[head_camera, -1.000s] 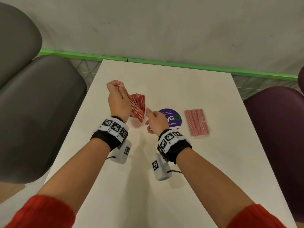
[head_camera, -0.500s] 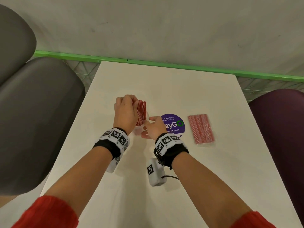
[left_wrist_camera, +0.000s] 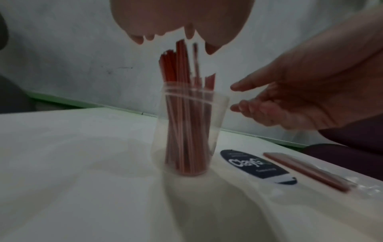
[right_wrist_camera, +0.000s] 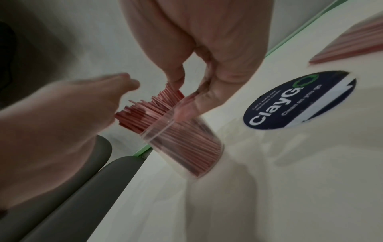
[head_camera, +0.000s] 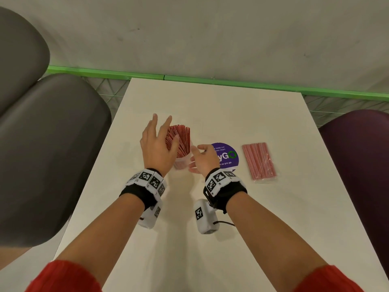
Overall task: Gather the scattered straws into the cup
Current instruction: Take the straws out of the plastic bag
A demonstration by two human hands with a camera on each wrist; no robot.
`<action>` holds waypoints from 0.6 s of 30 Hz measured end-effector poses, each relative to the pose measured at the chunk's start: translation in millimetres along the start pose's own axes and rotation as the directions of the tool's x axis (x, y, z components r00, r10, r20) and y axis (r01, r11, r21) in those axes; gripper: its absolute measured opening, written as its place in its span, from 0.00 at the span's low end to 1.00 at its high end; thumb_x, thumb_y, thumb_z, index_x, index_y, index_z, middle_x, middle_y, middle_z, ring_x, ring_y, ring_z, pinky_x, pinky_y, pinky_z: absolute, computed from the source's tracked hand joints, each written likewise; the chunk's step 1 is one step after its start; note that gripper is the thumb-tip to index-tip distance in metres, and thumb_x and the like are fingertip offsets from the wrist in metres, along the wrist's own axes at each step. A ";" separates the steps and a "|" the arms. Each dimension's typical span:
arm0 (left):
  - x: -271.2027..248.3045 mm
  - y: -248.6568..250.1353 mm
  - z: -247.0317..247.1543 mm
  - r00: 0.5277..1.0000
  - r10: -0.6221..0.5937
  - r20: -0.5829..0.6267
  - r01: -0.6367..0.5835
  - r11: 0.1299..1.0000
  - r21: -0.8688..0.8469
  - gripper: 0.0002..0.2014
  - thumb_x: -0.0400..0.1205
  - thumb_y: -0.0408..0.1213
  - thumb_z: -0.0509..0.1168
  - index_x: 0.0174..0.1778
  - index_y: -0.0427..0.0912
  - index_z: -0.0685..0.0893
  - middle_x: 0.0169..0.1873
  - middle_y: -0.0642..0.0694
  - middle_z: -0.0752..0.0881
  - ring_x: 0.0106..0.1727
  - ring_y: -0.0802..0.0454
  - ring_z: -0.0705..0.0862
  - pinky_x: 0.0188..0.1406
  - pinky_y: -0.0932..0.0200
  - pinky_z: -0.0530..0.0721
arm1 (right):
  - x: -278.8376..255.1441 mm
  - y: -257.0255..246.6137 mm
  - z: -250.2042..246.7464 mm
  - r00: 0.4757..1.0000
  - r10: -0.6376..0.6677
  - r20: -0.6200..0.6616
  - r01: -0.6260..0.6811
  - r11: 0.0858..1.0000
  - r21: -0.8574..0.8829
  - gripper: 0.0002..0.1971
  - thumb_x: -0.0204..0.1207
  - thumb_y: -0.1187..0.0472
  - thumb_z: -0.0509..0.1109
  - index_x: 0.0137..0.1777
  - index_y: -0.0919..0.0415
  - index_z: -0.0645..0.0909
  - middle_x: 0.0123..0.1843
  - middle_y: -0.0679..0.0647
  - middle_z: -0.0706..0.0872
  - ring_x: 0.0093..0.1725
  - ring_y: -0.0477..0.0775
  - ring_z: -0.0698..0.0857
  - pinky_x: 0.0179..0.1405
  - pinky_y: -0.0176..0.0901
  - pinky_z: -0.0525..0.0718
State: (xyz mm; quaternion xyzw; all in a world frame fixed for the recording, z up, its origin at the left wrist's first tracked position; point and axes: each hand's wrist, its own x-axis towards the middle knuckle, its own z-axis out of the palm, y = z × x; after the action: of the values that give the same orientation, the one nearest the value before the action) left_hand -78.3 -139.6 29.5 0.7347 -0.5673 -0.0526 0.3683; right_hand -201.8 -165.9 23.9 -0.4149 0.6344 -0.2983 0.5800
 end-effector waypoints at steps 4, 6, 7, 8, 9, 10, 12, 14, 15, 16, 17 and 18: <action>-4.5 24.1 -7.8 0.989 0.107 -0.104 -0.122 0.982 -0.144 0.21 0.78 0.38 0.66 0.69 0.44 0.77 0.67 0.43 0.78 0.68 0.47 0.72 0.70 0.52 0.68 | -2.3 -5.4 -20.2 0.992 -0.066 -0.104 0.063 0.997 -0.032 0.14 0.79 0.57 0.66 0.62 0.63 0.74 0.42 0.56 0.82 0.32 0.49 0.81 0.32 0.42 0.86; -10.2 38.7 -5.5 0.986 0.147 -0.076 -0.161 0.958 -0.237 0.20 0.78 0.35 0.67 0.66 0.40 0.78 0.62 0.44 0.80 0.63 0.53 0.72 0.66 0.57 0.71 | -3.5 -6.2 -35.5 0.978 -0.134 -0.158 0.112 0.984 -0.136 0.13 0.79 0.59 0.66 0.60 0.63 0.77 0.45 0.53 0.82 0.39 0.53 0.85 0.42 0.46 0.87; -13.9 46.1 -1.8 0.986 0.163 -0.045 -0.170 0.946 -0.276 0.19 0.78 0.34 0.67 0.66 0.39 0.77 0.61 0.44 0.80 0.61 0.55 0.72 0.65 0.61 0.70 | -3.6 -5.7 -44.1 0.972 -0.158 -0.174 0.124 0.973 -0.194 0.13 0.79 0.59 0.66 0.60 0.64 0.77 0.47 0.54 0.83 0.46 0.56 0.86 0.49 0.49 0.86; -17.6 53.4 3.1 0.984 0.181 -0.007 -0.174 0.936 -0.307 0.20 0.78 0.34 0.67 0.66 0.39 0.77 0.60 0.44 0.80 0.62 0.54 0.74 0.64 0.64 0.69 | -3.6 -4.8 -53.3 0.969 -0.171 -0.179 0.126 0.963 -0.239 0.13 0.79 0.60 0.66 0.61 0.64 0.77 0.52 0.56 0.84 0.52 0.59 0.86 0.53 0.49 0.85; -20.6 59.9 9.5 0.980 0.197 0.035 -0.174 0.927 -0.332 0.20 0.78 0.34 0.67 0.67 0.39 0.76 0.61 0.44 0.80 0.62 0.53 0.75 0.63 0.64 0.71 | -3.2 -3.5 -63.2 0.968 -0.181 -0.176 0.129 0.953 -0.273 0.13 0.79 0.60 0.66 0.61 0.64 0.77 0.56 0.58 0.85 0.56 0.60 0.85 0.53 0.48 0.84; -23.2 66.0 16.6 0.975 0.207 0.086 -0.164 0.922 -0.351 0.21 0.78 0.34 0.67 0.68 0.39 0.75 0.62 0.44 0.79 0.61 0.53 0.77 0.62 0.63 0.73 | -2.5 -1.9 -73.2 0.967 -0.189 -0.171 0.130 0.944 -0.305 0.14 0.79 0.61 0.66 0.62 0.64 0.77 0.59 0.59 0.84 0.58 0.59 0.84 0.51 0.46 0.83; -27.5 76.6 32.5 0.958 0.194 0.212 -0.109 0.928 -0.357 0.23 0.78 0.34 0.68 0.69 0.41 0.74 0.62 0.44 0.79 0.56 0.54 0.78 0.58 0.61 0.77 | -0.2 0.4 -95.5 0.967 -0.197 -0.164 0.125 0.922 -0.367 0.15 0.79 0.62 0.66 0.64 0.65 0.77 0.62 0.60 0.83 0.60 0.58 0.83 0.46 0.38 0.79; -32.1 86.3 50.5 0.931 0.146 0.334 -0.034 0.947 -0.321 0.23 0.77 0.34 0.68 0.69 0.42 0.74 0.61 0.44 0.79 0.54 0.53 0.80 0.56 0.60 0.79 | 4.6 5.1 -118.6 0.971 -0.184 -0.154 0.096 0.886 -0.453 0.17 0.78 0.61 0.66 0.66 0.64 0.75 0.64 0.57 0.80 0.63 0.57 0.80 0.54 0.37 0.75; -34.5 90.5 60.2 0.917 0.113 0.383 0.008 0.954 -0.301 0.24 0.76 0.34 0.68 0.69 0.42 0.74 0.61 0.44 0.79 0.56 0.50 0.81 0.56 0.59 0.80 | 8.1 7.8 -129.0 0.974 -0.164 -0.156 0.065 0.862 -0.503 0.19 0.78 0.60 0.66 0.67 0.64 0.75 0.66 0.56 0.78 0.65 0.58 0.78 0.59 0.39 0.74; -37.0 94.3 70.1 0.900 0.071 0.430 0.059 0.957 -0.283 0.24 0.75 0.33 0.68 0.69 0.42 0.74 0.62 0.43 0.79 0.58 0.48 0.82 0.57 0.58 0.80 | 12.2 11.7 -138.5 0.974 -0.148 -0.174 0.030 0.838 -0.545 0.21 0.77 0.58 0.66 0.69 0.64 0.74 0.68 0.57 0.77 0.66 0.60 0.78 0.64 0.44 0.75; -38.9 98.3 79.6 0.881 0.020 0.473 0.122 0.956 -0.268 0.25 0.75 0.33 0.69 0.69 0.41 0.73 0.63 0.42 0.79 0.60 0.45 0.82 0.58 0.57 0.80 | 15.4 15.6 -147.3 0.972 -0.129 -0.196 -0.010 0.811 -0.585 0.23 0.76 0.56 0.65 0.70 0.63 0.73 0.70 0.60 0.76 0.67 0.63 0.77 0.67 0.49 0.76; -40.3 102.6 88.8 0.854 -0.040 0.519 0.198 0.948 -0.251 0.27 0.76 0.33 0.69 0.71 0.40 0.72 0.65 0.41 0.78 0.62 0.44 0.81 0.59 0.55 0.79 | 17.7 19.9 -156.0 0.969 -0.107 -0.224 -0.053 0.792 -0.608 0.25 0.76 0.54 0.65 0.72 0.62 0.71 0.71 0.61 0.74 0.69 0.64 0.75 0.68 0.53 0.75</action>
State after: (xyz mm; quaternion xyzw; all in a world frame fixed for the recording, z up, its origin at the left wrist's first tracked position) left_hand -217.9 -156.0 13.2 0.6654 -0.5826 -0.3511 0.3074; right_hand -358.5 -187.9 21.4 -0.5484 0.7575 -0.1353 0.3274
